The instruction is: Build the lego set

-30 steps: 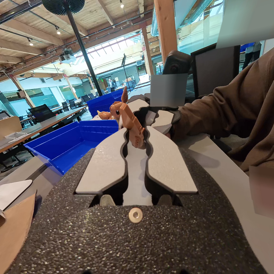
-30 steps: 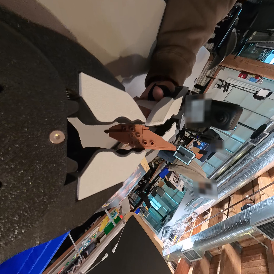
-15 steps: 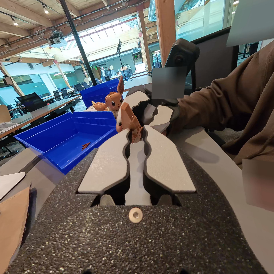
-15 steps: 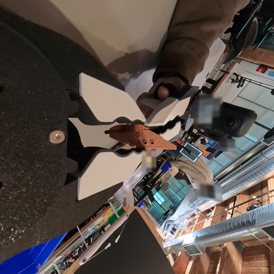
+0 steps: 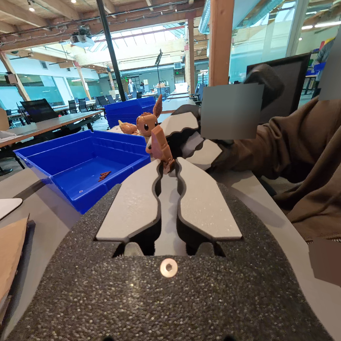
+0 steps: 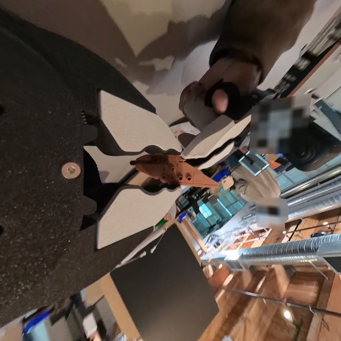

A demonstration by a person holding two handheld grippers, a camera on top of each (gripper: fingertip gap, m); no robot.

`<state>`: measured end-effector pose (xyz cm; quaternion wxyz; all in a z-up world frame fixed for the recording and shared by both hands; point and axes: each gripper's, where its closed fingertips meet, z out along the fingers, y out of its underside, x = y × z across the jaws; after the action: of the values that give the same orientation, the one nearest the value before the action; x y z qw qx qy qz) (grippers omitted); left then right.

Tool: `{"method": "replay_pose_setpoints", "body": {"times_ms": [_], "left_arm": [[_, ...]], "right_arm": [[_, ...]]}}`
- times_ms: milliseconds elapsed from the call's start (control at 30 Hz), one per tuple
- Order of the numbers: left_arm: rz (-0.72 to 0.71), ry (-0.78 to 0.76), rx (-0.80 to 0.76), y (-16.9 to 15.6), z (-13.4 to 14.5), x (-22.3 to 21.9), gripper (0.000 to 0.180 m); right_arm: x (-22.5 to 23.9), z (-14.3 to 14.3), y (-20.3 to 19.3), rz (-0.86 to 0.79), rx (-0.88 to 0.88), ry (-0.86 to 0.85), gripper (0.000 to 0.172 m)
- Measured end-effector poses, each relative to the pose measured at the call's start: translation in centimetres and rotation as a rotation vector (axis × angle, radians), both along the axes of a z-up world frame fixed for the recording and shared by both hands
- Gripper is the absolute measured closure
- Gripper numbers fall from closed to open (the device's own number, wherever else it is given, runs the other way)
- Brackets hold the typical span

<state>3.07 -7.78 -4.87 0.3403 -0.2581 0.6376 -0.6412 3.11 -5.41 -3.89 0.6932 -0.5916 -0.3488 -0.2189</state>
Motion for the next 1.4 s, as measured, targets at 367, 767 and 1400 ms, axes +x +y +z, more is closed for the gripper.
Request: {"method": "replay_pose_setpoints", "body": {"times_ms": [367,767,1400], "left_arm": [[0.063,0.098,-0.077,0.3,-0.7,1.2,0.162],[0.03,0.155,-0.219,0.6,-0.6,1.5,0.171],[0.129,-0.036,0.226,2.1,0.0,-0.4,0.125]], "right_arm": [[0.2,-0.7,0.8,-0.191,0.066,-0.246,0.142],[0.5,-0.5,1.1,-0.223,0.085,-0.228,0.132],[-0.3,-2.6,0.4,0.051,-0.167,0.006,0.14]]}}
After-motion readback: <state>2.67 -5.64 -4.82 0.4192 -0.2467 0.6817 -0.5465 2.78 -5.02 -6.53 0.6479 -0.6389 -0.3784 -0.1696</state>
